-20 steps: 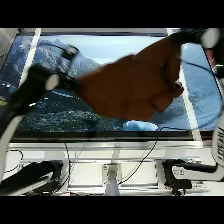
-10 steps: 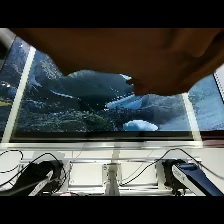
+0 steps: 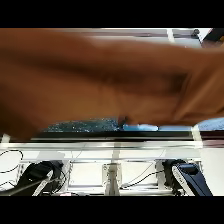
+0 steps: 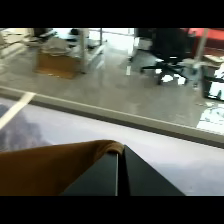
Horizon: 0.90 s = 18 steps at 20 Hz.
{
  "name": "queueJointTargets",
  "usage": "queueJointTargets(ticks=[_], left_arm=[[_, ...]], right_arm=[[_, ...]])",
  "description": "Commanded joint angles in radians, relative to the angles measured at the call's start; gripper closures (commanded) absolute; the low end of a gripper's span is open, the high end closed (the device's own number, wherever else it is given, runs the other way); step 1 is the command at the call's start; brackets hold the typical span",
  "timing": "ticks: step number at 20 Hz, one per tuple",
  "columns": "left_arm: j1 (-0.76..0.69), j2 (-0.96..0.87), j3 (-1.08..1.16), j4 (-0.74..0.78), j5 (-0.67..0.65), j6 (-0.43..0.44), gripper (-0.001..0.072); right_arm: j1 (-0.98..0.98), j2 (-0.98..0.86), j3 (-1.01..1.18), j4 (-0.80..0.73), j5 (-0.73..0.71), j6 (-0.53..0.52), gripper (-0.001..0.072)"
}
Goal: Fold the clothes and pants, and hang the long-sleeved shirts on hangers.
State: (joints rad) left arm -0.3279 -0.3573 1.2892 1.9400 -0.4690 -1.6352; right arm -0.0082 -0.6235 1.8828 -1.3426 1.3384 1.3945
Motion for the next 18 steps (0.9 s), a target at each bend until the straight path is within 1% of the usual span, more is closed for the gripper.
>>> queueJointTargets(ticks=[1, 2, 3, 5, 8, 10, 13, 16, 18], left_arm=[[0.001, -0.031, -0.001, -0.003, -0.289, -0.004, 0.0697], [0.001, -0.068, -0.002, -0.003, -0.355, -0.003, 0.0697], [0.001, -0.112, -0.003, -0.003, -0.389, -0.003, 0.0696], [0.001, -0.222, -0.019, 0.006, -0.382, -0.002, 0.0696], [0.006, -0.466, -0.025, 0.068, -0.332, 0.002, 0.0696], [0.016, -0.639, -0.025, 0.079, -0.252, 0.001, 0.0696], [0.023, -0.872, -0.025, 0.079, -0.073, 0.001, 0.0696], [0.023, -1.057, -0.025, 0.079, 0.097, 0.001, 0.0696], [0.023, -1.149, -0.025, 0.075, 0.14, 0.001, 0.0695]], right_arm=[[0.0, -0.017, -0.037, 0.04, 0.073, 0.0, 0.0699], [0.0, -0.051, -0.069, 0.003, 0.075, 0.0, 0.0699], [0.0, -0.089, -0.104, -0.027, 0.067, -0.001, 0.0699], [0.0, -0.207, -0.175, -0.046, 0.01, -0.002, 0.07], [0.0, -0.456, -0.222, -0.036, -0.128, -0.002, 0.0699], [0.0, -0.625, -0.222, -0.005, -0.204, -0.001, 0.0699], [0.001, -0.827, -0.222, 0.015, -0.34, -0.001, 0.0699], [0.001, -0.963, -0.222, 0.014, -0.518, -0.001, 0.0698], [0.001, -1.027, -0.222, 0.014, -0.613, -0.001, 0.0698]])
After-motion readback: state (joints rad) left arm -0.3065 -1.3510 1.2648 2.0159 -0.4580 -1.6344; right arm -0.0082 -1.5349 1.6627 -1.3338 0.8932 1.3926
